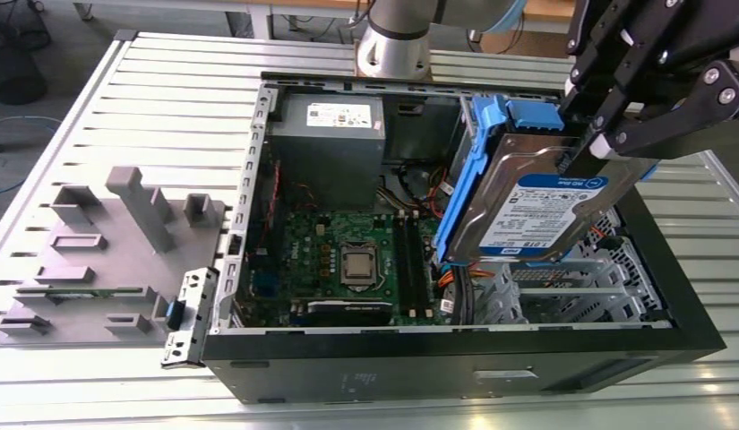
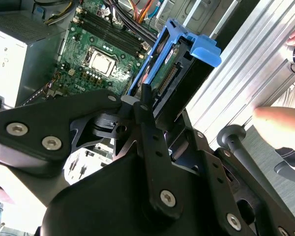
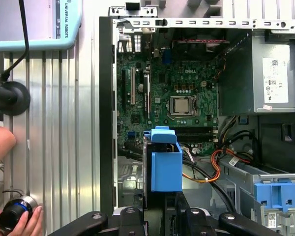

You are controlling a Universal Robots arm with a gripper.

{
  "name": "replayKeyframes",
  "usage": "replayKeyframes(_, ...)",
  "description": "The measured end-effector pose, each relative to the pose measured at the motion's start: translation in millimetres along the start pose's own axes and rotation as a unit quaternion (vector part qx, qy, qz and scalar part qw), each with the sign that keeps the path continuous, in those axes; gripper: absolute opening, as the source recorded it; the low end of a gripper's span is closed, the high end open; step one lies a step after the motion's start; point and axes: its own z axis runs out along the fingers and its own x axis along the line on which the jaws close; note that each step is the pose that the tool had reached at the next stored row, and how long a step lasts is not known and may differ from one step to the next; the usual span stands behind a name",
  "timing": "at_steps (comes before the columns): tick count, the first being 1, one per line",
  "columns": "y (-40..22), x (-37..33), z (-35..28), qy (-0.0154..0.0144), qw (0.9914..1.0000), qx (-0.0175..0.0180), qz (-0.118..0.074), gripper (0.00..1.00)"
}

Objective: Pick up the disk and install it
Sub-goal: 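Pick up the disk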

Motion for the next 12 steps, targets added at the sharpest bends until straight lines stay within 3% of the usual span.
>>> replayKeyframes(7,-1.9,0.0,0.8,0.0001,1.0,0.0,0.0,0.35)
replayKeyframes(12,-8.9,-0.2,1.6,0.0,1.0,0.0,0.0,0.35)
